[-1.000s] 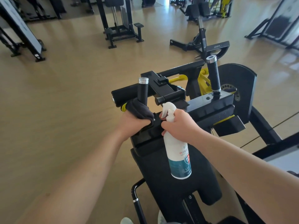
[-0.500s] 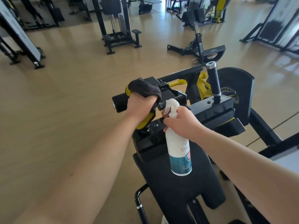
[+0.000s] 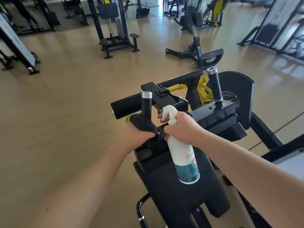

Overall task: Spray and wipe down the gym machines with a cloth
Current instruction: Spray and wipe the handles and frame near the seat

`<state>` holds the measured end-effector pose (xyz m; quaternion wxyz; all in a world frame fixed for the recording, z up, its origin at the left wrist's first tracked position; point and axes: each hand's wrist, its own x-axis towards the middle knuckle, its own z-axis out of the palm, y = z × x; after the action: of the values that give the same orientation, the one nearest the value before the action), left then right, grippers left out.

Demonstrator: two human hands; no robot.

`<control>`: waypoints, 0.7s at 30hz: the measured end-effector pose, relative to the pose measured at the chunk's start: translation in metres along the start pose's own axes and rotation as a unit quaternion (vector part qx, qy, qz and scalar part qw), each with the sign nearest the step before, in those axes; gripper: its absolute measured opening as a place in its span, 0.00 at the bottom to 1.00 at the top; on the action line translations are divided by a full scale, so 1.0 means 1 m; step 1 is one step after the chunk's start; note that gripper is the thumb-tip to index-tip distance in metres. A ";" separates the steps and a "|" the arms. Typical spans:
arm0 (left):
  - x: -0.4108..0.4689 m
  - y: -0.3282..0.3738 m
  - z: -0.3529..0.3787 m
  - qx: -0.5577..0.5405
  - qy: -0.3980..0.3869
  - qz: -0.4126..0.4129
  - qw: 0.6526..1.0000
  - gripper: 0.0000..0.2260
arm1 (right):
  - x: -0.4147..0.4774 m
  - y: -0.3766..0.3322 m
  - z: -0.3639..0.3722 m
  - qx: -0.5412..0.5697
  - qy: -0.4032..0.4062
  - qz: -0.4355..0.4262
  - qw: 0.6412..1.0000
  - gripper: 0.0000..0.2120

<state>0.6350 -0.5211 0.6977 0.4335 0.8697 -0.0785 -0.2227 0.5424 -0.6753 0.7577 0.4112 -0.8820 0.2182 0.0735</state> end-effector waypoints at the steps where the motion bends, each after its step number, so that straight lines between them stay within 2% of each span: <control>1: 0.001 0.007 -0.005 -0.019 -0.016 0.005 1.000 0.12 | 0.000 0.000 0.000 -0.003 -0.001 -0.002 1.000 0.09; 4: 0.009 0.036 -0.030 -0.147 -0.107 0.059 0.982 0.21 | 0.000 0.000 0.000 0.006 -0.004 -0.004 1.000 0.09; 7: 0.023 0.061 -0.045 -0.223 -0.165 0.107 0.955 0.21 | 0.001 0.002 0.001 0.015 -0.006 0.005 1.000 0.08; 9: 0.026 0.065 -0.041 -0.236 -0.174 0.121 0.948 0.19 | 0.003 0.002 0.001 0.022 -0.010 0.006 1.000 0.08; 11: 0.023 0.060 -0.034 -0.246 -0.147 0.116 0.951 0.15 | 0.003 0.001 0.000 0.018 -0.013 0.001 1.000 0.08; 14: 0.021 0.040 -0.026 -0.153 -0.104 0.091 0.978 0.08 | 0.004 0.000 0.002 0.013 -0.005 -0.003 1.000 0.08; 18: 0.012 0.000 -0.007 0.039 -0.073 0.061 0.995 0.09 | 0.003 -0.002 0.005 0.005 0.005 0.004 1.000 0.08; 21: 0.006 -0.029 0.003 0.010 -0.001 0.065 0.998 0.06 | 0.000 -0.005 0.006 -0.002 0.018 0.012 1.000 0.10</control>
<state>0.6376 -0.5082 0.6714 0.4384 0.8668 -0.1371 -0.1943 0.5450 -0.6681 0.7571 0.4044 -0.8813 0.2362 0.0630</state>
